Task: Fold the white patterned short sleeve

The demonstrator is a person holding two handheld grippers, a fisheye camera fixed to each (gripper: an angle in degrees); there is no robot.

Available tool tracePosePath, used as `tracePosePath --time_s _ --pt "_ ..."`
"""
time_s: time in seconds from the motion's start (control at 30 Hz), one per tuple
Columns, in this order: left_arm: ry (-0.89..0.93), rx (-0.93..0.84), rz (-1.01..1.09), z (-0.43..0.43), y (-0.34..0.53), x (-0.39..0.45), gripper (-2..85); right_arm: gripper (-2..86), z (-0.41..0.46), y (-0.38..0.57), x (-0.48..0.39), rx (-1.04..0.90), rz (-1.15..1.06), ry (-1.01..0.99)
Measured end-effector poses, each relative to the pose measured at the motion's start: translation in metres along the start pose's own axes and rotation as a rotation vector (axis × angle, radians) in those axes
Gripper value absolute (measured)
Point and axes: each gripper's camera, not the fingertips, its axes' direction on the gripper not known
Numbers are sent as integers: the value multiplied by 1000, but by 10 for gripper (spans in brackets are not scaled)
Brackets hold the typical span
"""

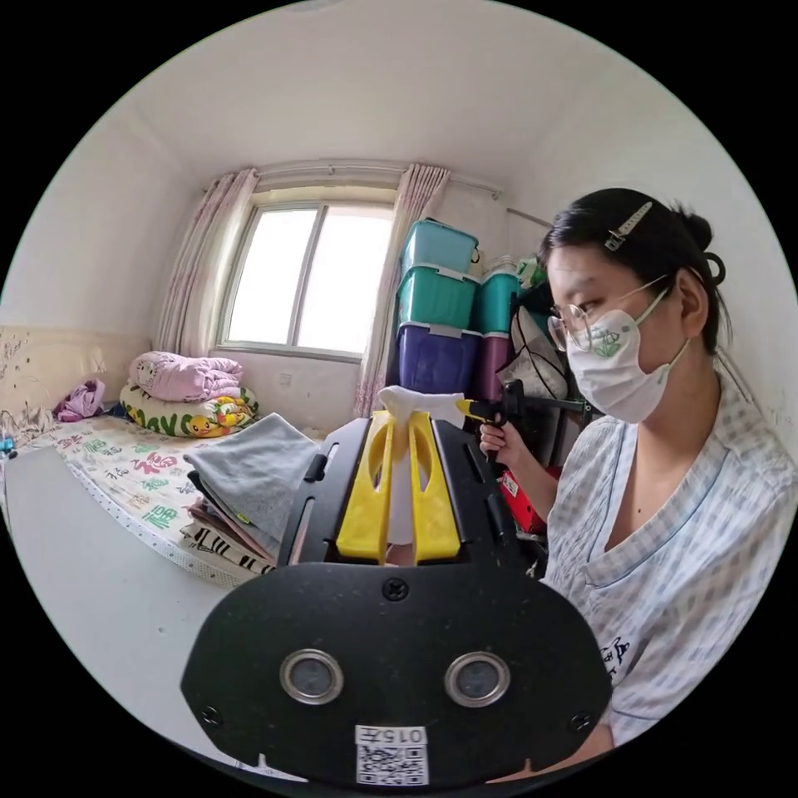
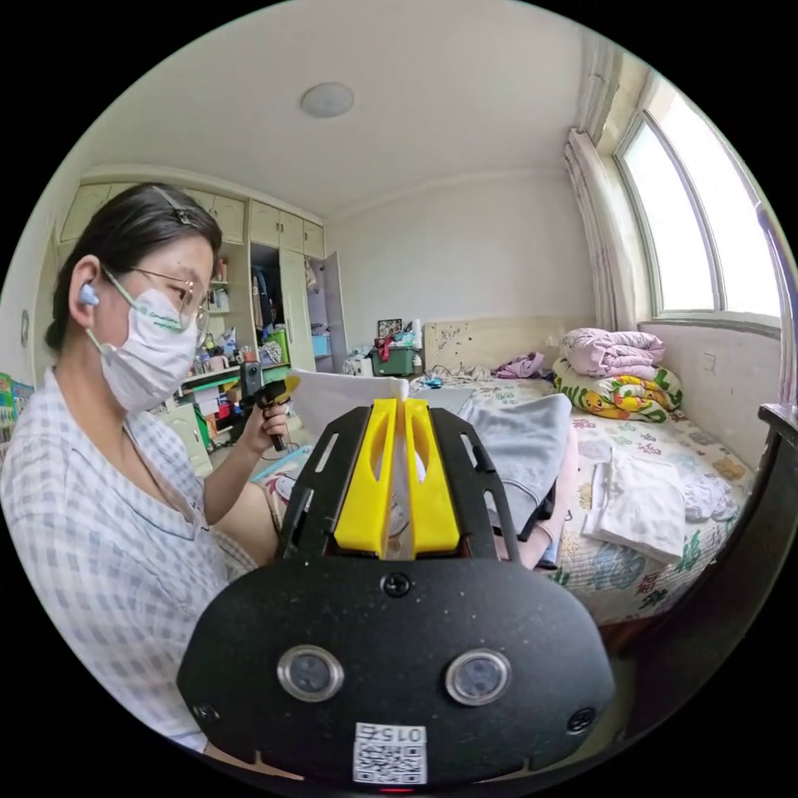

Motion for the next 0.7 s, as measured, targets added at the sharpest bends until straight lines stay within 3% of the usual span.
tracePosePath --time_s 0.3,0.47,0.7 --pt "-34 -30 -9 24 -32 -43 6 4 43 -56 69 46 -11 -6" --pt "2 21 -73 46 -55 -113 6 4 86 -122 170 72 62 -121" --pt "44 7 -84 29 -14 -130 5 3 75 -112 162 -4 22 -277"
